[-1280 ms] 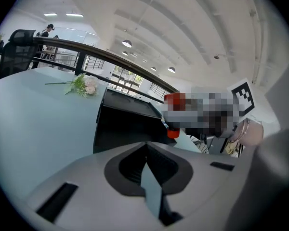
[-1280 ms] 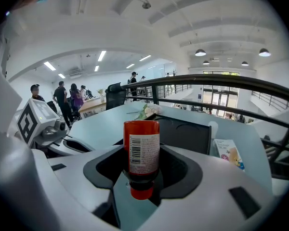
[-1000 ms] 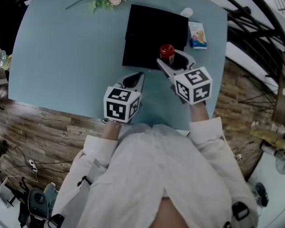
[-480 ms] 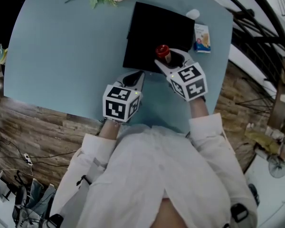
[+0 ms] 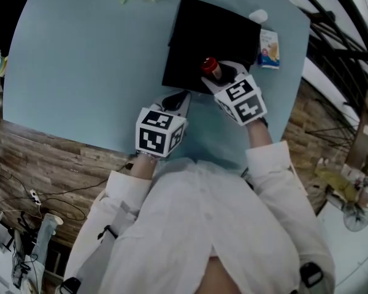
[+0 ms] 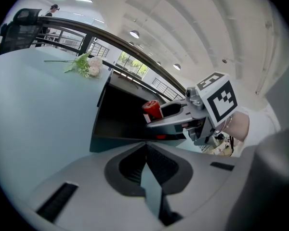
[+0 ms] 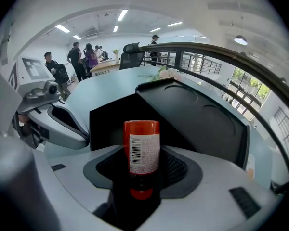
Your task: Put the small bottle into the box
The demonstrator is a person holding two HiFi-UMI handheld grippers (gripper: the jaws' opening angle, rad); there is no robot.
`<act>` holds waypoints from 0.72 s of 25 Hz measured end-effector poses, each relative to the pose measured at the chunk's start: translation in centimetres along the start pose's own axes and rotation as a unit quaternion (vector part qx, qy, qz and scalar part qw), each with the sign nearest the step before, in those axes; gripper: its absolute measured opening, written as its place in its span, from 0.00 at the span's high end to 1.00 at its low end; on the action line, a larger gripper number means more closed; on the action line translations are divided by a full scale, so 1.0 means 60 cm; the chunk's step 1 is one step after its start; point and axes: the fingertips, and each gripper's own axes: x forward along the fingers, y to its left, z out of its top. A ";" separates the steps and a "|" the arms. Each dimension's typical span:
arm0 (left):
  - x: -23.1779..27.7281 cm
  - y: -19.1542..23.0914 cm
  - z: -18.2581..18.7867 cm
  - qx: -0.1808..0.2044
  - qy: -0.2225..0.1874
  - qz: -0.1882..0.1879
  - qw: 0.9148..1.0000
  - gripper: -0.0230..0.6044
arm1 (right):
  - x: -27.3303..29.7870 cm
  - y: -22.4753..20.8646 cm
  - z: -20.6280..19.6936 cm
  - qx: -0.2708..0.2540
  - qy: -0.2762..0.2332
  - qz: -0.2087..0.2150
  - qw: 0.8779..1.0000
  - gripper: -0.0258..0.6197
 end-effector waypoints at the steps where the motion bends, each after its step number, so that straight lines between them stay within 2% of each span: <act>1: 0.001 0.000 0.000 0.000 0.000 0.000 1.000 0.96 | 0.002 0.004 0.000 -0.002 0.006 0.005 1.000 0.64; 5: 0.003 0.005 -0.002 -0.002 0.002 0.000 1.000 0.96 | 0.011 0.016 0.000 -0.012 0.029 0.022 0.999 0.64; 18: 0.005 0.021 -0.007 -0.013 0.007 0.000 1.000 0.96 | 0.033 0.022 -0.007 -0.035 0.056 0.034 0.997 0.64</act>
